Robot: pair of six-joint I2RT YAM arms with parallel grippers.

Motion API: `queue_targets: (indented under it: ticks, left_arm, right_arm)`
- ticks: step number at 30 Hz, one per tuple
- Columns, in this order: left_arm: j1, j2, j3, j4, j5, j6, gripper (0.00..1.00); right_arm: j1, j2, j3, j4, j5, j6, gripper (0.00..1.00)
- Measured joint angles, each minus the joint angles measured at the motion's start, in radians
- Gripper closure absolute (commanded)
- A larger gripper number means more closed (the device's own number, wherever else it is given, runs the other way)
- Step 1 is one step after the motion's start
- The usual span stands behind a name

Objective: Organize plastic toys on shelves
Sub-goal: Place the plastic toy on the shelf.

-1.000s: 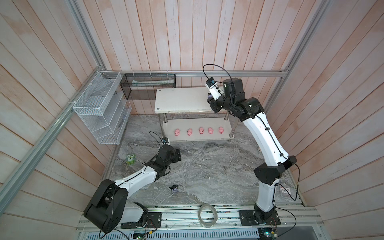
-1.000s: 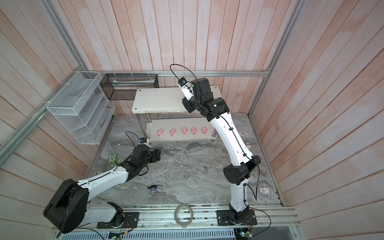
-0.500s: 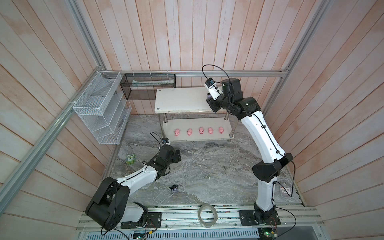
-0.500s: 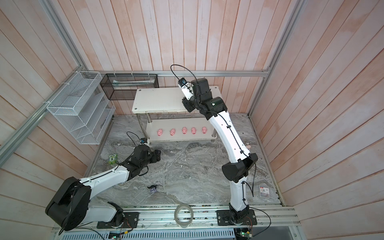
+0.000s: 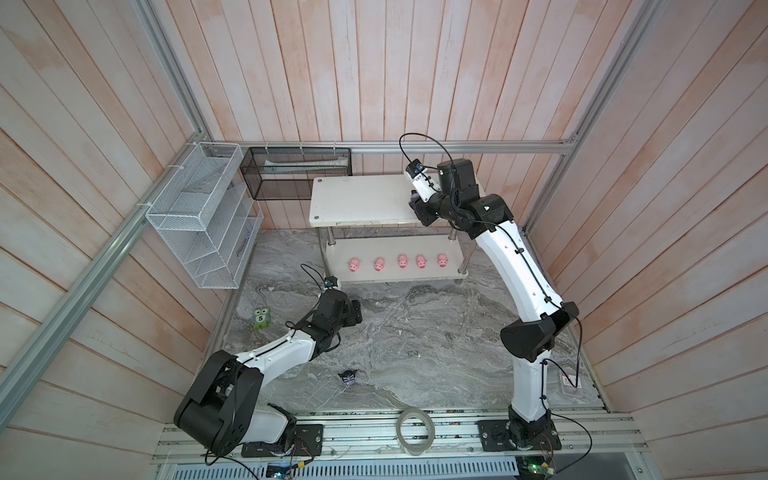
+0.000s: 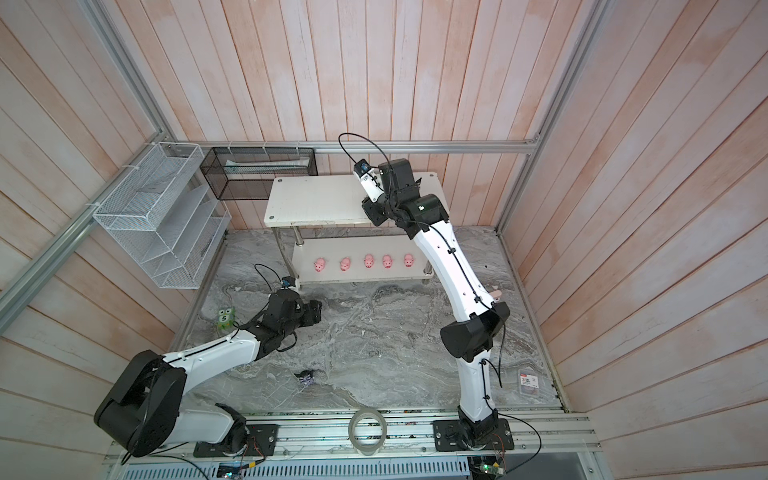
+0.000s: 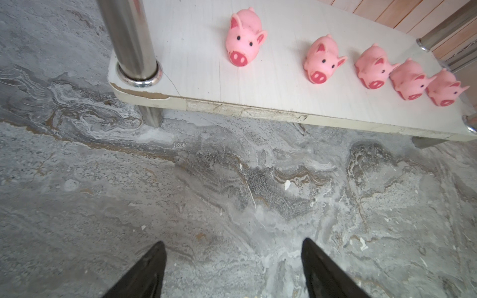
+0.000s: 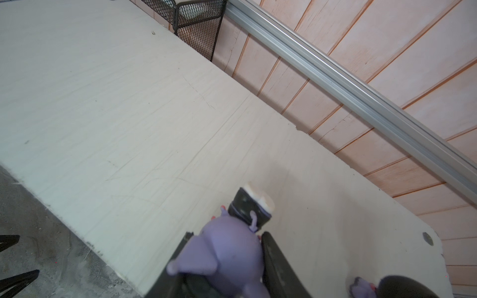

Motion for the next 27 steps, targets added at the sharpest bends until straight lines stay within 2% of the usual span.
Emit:
queue_targets:
  ticks: [12, 27]
  left_arm:
    - [0.005, 0.010, 0.000, 0.004, 0.014, 0.006, 0.17]
    - [0.011, 0.019, 0.000, 0.006, 0.018, 0.007, 0.17]
  right_arm:
    - [-0.002, 0.012, 0.000, 0.000, -0.002, 0.000, 0.65]
    - [-0.003, 0.012, 0.000, 0.000, -0.002, 0.000, 0.58]
